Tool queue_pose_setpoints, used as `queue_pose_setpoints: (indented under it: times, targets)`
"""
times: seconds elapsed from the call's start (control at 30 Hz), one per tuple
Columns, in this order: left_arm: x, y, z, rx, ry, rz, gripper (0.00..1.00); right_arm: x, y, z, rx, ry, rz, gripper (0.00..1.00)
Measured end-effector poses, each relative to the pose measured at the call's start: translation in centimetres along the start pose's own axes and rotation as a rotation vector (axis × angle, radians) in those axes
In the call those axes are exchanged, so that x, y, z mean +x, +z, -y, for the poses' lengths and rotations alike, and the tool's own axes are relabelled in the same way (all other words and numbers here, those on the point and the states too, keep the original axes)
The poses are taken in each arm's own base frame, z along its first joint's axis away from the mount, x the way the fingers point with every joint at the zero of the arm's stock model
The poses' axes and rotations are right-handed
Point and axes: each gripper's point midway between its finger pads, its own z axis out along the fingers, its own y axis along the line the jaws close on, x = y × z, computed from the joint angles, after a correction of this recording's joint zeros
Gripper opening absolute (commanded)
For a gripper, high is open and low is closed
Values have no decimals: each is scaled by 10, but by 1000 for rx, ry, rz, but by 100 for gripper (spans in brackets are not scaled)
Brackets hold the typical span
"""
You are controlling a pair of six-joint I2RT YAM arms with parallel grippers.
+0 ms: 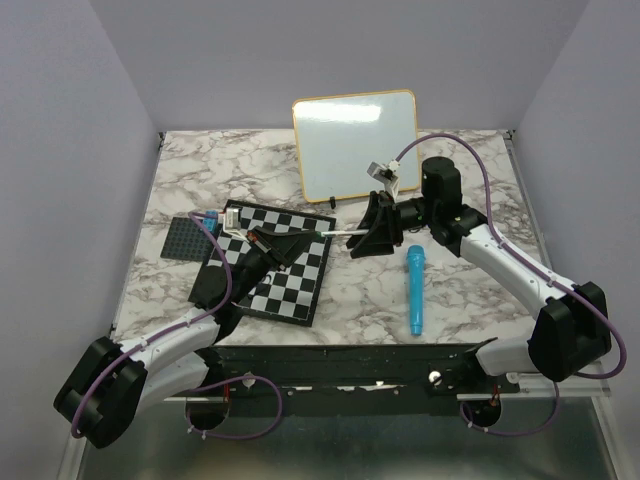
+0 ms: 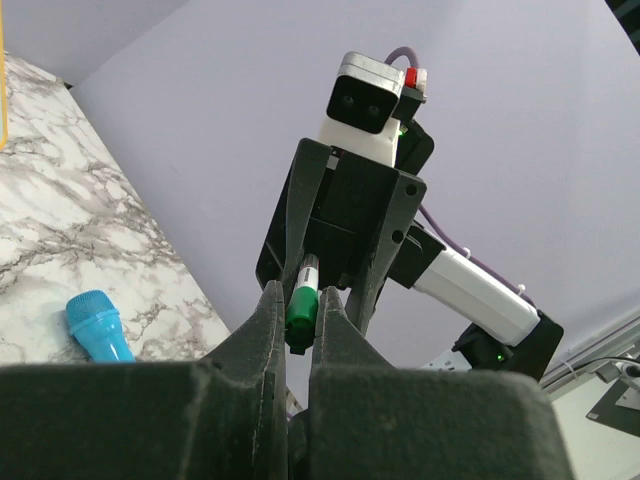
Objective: Write a sentence on the whiteboard
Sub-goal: Pass from the left arm to the right
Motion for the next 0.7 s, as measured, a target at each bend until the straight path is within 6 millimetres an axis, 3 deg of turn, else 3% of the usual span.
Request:
queue_pose_setpoints:
  times: [0.3,0.43,0.47,0.57,0.6,0.63,0.7]
  targets:
    - [7,1,-5,-13,-9,-19,0,-8,-5,5,15,16,26,52]
    - [8,1,-4,-11,-11,-22,0,-8,-5,6,16,18,31,32]
    - [8,1,-4,-10,-12,-23,0,-7,-5,6,16,22,31,21]
    - [9,1,-2,-2,-12,-24,0,-5,-6,11,22,38,33,1]
    - [9,1,-1,-2,-12,-25,0,-5,-6,12,23,44,34,1]
    - [9,1,-2,-4,-10,-25,3,-4,-6,14,23,49,34,1]
    - [10,1,-3,-5,-5,-26,31,-3,-6,14,23,54,34,1]
